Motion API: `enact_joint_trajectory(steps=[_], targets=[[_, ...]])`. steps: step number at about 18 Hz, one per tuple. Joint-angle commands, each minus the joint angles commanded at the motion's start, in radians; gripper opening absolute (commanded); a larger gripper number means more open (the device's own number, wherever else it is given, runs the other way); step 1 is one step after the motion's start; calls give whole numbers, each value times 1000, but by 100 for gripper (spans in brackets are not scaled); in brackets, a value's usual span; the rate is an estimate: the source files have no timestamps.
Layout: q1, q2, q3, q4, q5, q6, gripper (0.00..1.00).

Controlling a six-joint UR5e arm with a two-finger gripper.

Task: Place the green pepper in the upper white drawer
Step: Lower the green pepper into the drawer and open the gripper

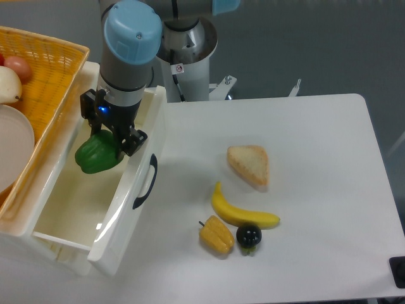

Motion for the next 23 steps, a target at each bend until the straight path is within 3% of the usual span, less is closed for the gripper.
enact_joint_trajectory(steps=[2,8,13,23], targets=[[0,-3,0,3,0,5,60],[-12,-11,0,6,2,6,61],[-12,-11,2,21,2,8,71],[-14,-12,0,29,2,9,80]])
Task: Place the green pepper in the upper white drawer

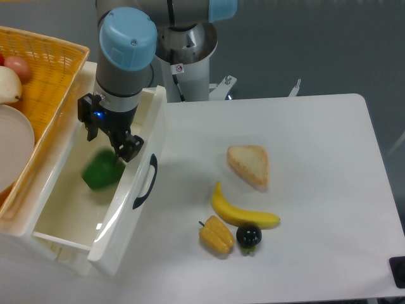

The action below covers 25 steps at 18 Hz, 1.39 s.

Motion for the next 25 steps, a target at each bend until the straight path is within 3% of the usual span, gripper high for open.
enact_joint_trajectory(steps=[5,10,12,16,21,25], targets=[[2,3,3,0,0,6,80],[12,12,12,54,-2,6,96],[35,14,23,86,-5,3,99],[87,15,34,92,-6,3,100],[173,12,31,169,-2,-5,100],[248,8,17,173,-2,5,100]])
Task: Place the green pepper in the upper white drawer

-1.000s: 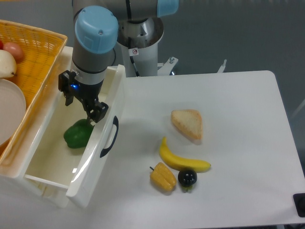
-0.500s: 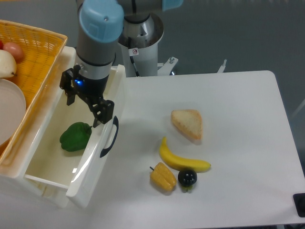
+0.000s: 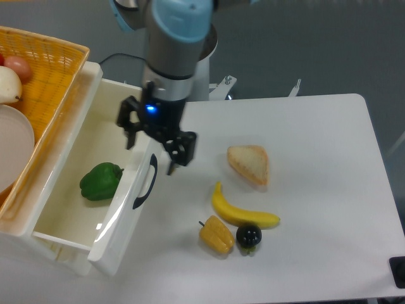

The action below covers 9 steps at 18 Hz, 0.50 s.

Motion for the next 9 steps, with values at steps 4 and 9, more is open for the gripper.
enact_joint_trajectory(steps=[4,9], targets=[[48,-21,-40,17,41,-2,100],[107,-116,-48,129,202,3,100]])
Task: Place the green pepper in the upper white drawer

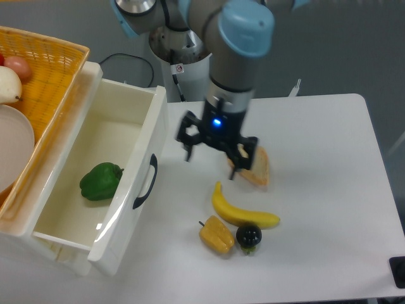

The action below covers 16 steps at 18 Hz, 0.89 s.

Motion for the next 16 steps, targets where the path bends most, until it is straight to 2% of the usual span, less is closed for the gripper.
enact_joint_trajectory(steps=[2,4,7,9,14,16], targets=[[18,-34,0,29,40,29,100],[44,-57,-2,34,58,98,100],[86,-83,-17,29,80,355,100],[100,-97,-25,26,152,507,100],[132,-146,-25,26,167,661,100],[143,-189,-21,31,163,704,100]])
